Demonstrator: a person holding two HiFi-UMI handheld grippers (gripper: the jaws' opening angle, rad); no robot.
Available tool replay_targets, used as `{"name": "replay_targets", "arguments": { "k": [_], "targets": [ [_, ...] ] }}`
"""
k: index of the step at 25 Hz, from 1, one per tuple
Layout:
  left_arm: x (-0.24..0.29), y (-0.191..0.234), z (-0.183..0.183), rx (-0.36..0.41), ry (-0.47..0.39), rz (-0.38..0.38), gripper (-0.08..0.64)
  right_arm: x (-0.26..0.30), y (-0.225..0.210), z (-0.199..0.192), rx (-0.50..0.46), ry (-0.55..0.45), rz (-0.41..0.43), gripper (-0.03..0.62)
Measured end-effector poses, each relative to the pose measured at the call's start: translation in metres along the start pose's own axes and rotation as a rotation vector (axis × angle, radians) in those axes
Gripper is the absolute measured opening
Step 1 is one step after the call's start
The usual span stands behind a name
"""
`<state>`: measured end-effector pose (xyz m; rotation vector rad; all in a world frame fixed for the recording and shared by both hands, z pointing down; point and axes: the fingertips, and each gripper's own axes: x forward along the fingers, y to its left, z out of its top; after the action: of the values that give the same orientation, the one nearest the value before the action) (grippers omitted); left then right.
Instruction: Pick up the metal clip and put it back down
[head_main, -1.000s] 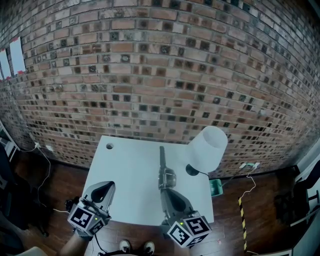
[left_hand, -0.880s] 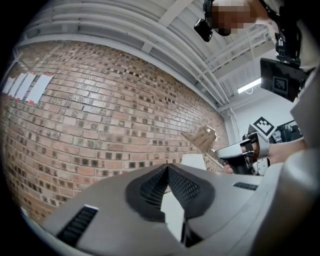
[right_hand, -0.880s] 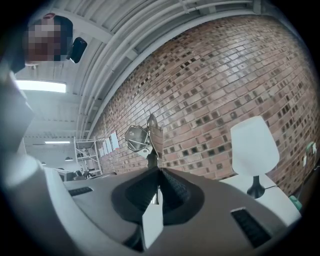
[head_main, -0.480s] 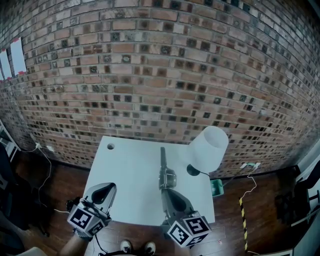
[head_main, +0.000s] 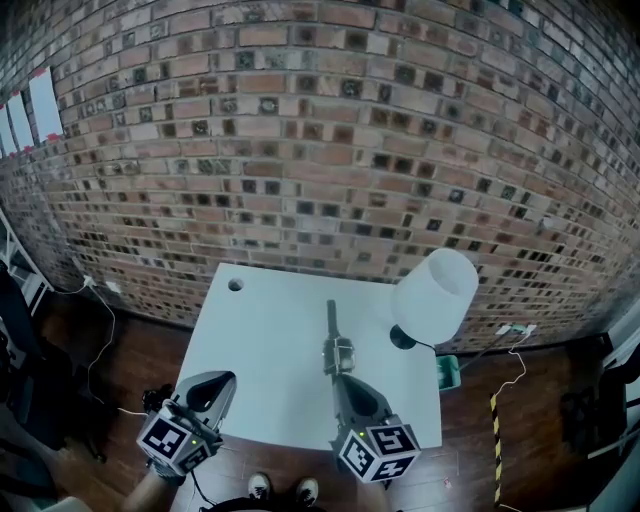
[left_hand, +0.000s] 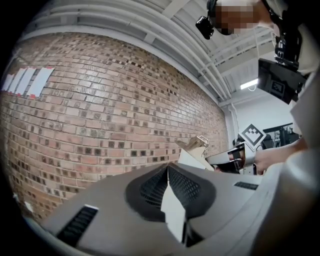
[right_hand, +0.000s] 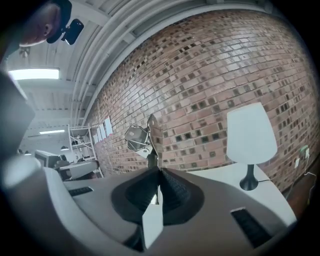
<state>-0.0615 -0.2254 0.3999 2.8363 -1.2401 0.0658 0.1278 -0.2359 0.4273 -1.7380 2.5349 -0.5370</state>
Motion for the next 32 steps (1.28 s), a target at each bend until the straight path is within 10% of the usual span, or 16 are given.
{"name": "replay_targets", "arguments": {
  "k": [16,32],
  "targets": [
    [-0.011,0.006,-0.039,-0.028,0.106,0.006,0.011,0.044,-0.052,-0.115,-0.057,0.263,-0.102,-0.006],
    [-0.016,0.029,-0.073,-0.073,0.189,0.078,0.011,0.087,-0.073,-0.225,-0.444,0.571,-0.143,-0.005]
  ]
}}
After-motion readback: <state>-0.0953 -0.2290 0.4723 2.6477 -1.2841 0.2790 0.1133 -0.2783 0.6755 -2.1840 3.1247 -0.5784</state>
